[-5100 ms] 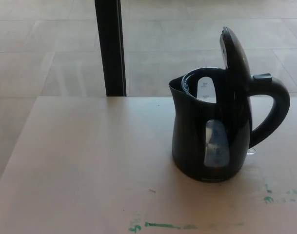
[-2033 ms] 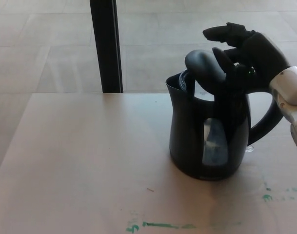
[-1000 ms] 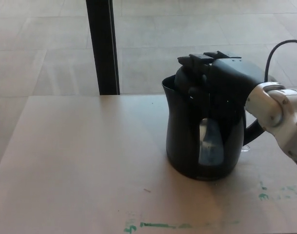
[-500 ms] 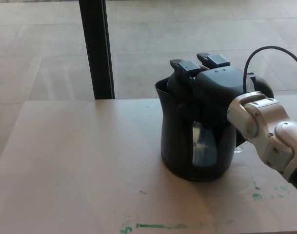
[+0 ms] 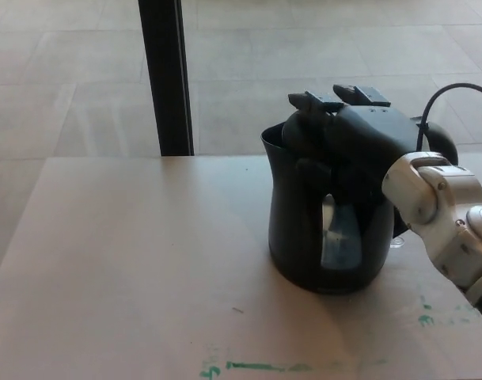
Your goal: The robot uses its right hand to push down on the lid of a kettle kept in the middle of the desk to close it
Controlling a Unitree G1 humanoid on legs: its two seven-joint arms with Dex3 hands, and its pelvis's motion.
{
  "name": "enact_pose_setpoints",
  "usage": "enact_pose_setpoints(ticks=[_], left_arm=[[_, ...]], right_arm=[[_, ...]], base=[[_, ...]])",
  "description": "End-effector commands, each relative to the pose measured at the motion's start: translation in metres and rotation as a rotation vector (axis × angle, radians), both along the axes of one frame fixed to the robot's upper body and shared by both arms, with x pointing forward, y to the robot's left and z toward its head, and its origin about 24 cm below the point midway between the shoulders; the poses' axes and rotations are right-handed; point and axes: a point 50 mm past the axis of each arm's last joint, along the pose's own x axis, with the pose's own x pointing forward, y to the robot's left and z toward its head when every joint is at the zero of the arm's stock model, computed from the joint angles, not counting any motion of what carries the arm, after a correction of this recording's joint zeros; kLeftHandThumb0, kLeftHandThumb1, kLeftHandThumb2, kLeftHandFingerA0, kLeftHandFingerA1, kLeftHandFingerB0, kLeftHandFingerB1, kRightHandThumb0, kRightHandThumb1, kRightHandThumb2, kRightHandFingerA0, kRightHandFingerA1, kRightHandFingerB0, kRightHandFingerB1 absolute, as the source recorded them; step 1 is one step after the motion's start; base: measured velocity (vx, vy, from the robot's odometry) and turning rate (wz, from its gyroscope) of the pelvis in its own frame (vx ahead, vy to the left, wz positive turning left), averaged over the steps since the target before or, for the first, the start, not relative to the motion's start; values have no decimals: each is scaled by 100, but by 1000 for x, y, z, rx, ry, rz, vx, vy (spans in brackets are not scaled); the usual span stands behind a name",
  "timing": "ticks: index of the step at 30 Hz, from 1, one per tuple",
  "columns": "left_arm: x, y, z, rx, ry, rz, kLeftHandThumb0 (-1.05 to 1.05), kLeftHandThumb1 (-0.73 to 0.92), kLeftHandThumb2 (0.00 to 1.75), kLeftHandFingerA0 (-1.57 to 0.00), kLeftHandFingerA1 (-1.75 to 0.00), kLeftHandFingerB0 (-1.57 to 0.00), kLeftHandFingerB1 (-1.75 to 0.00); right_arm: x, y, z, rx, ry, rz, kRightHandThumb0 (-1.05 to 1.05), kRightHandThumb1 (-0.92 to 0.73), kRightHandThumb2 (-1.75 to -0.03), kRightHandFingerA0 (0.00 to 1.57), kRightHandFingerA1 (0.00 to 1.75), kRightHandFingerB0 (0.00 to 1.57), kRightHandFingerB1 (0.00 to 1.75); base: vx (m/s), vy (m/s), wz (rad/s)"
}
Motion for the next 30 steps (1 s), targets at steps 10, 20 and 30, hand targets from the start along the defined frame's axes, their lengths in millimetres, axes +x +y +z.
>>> enact_pose_setpoints(ticks=[10, 20, 30], left_arm=[[-8, 6, -1, 17, 39, -12, -100, 83, 65, -67, -54, -58, -48], [-7, 4, -1, 2, 41, 12, -99, 60, 106, -61, -62, -55, -57], [-9, 3, -2, -1, 43, 31, -97, 61, 107, -62, -62, -56, -57]], right_arm=[[-39, -72, 68, 967, 311, 108, -93, -92, -81, 13, 38, 9, 33], [-83, -181, 105, 1241, 63, -17, -92, -92, -74, 19, 35, 15, 33], [-177, -298, 66, 1271, -260, -358, -86, -92, -79, 26, 37, 20, 34]], base=[[-7, -1, 1], [0, 0, 0], [0, 0, 0]])
